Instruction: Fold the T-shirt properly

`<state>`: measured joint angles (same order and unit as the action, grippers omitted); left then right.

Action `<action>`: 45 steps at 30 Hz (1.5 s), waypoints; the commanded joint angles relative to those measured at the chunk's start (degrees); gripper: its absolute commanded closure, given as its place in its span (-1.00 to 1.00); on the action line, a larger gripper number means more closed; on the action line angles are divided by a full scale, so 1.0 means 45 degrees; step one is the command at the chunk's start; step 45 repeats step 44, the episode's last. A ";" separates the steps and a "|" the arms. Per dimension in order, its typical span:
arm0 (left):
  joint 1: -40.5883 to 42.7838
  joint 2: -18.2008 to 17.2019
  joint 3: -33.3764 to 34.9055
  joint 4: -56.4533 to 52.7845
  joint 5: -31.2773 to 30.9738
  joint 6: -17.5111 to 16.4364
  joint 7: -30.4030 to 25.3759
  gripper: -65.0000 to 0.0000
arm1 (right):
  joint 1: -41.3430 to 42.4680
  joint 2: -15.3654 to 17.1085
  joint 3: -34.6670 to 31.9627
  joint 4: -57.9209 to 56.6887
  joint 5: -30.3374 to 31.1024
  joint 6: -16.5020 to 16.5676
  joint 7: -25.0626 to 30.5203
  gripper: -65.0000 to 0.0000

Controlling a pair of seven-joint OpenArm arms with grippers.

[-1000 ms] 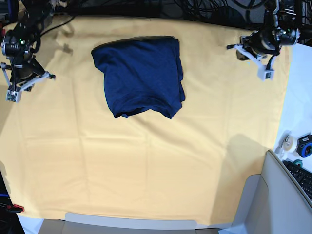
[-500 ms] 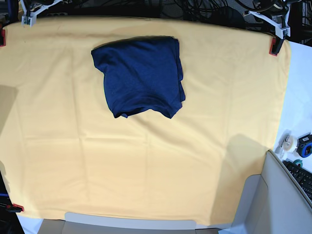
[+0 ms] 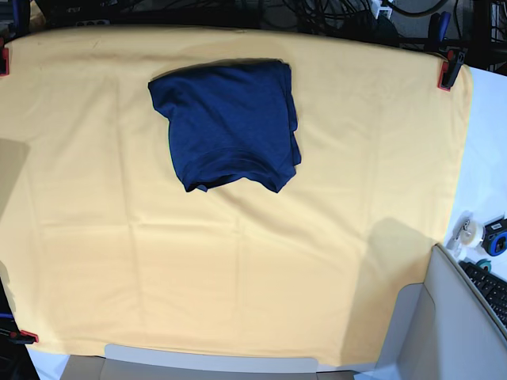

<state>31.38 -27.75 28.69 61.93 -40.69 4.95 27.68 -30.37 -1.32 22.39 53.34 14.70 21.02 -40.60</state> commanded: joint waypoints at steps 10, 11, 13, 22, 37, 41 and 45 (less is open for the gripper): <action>-0.2547 0.2249 0.4184 -0.5704 -0.0131 -0.0055 -0.4208 1.00 | 0.3770 -0.0204 -0.3364 -0.8132 -0.2553 0.0048 0.6414 1.00; -0.2801 0.2542 0.4438 -0.6173 -0.0131 -0.0055 -0.4520 1.00 | 0.4102 -0.0224 -0.3501 -0.8562 -0.2592 0.0048 0.6590 1.00; -0.3348 0.3148 0.4966 -0.7306 -0.0131 -0.0055 -0.5145 1.00 | 0.4707 -0.0361 -0.3696 -0.9324 -0.2612 -0.0206 0.6590 1.00; -0.4775 0.4867 0.6997 -1.1526 -0.0170 -0.0035 -0.7822 1.00 | 0.5274 -0.1357 -0.4576 -0.9675 -0.2612 -0.3859 0.7801 1.00; -0.5029 0.4906 0.5337 -1.1702 -0.0189 -0.0016 -0.8134 1.00 | 0.5977 -0.1416 -0.4458 -0.9675 -0.2612 -0.5051 0.8407 1.00; -0.5029 0.4886 0.5063 -1.1702 -0.0150 -0.0016 -0.8134 1.00 | 0.5977 -0.1416 -0.4537 -0.9675 -0.2612 -0.5051 0.8407 1.00; -0.5048 0.4886 0.5181 -1.1682 -0.0150 -0.0016 -0.8134 1.00 | 0.5977 -0.1416 -0.4537 -0.9675 -0.2612 -0.5051 0.8407 1.00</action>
